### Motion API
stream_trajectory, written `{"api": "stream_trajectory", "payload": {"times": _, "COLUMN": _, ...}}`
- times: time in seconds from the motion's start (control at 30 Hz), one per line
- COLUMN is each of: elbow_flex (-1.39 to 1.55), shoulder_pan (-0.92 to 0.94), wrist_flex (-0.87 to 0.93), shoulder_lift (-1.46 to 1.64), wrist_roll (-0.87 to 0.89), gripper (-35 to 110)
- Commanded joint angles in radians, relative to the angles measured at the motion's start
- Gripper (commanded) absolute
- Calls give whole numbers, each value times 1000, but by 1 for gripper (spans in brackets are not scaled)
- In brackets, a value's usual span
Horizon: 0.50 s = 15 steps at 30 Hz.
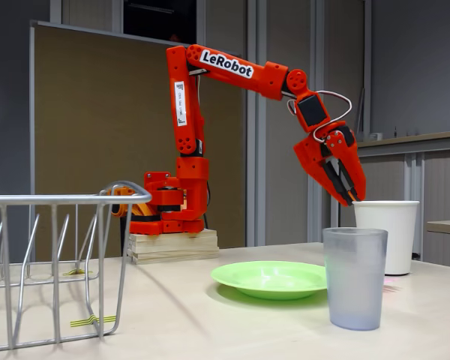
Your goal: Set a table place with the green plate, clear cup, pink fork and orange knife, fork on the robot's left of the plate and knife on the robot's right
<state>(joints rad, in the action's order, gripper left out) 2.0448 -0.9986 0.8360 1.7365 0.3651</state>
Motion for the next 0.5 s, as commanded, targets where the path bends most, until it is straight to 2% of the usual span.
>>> {"api": "stream_trajectory", "payload": {"times": 0.0, "elbow_flex": -60, "shoulder_pan": 9, "wrist_flex": 60, "shoulder_lift": 17, "wrist_roll": -15, "gripper": 0}}
{"api": "stream_trajectory", "payload": {"times": 0.17, "elbow_flex": -195, "shoulder_pan": 38, "wrist_flex": 164, "shoulder_lift": 35, "wrist_roll": -80, "gripper": 0}}
{"api": "stream_trajectory", "payload": {"times": 0.47, "elbow_flex": -451, "shoulder_pan": 54, "wrist_flex": 365, "shoulder_lift": 133, "wrist_roll": -57, "gripper": 0}}
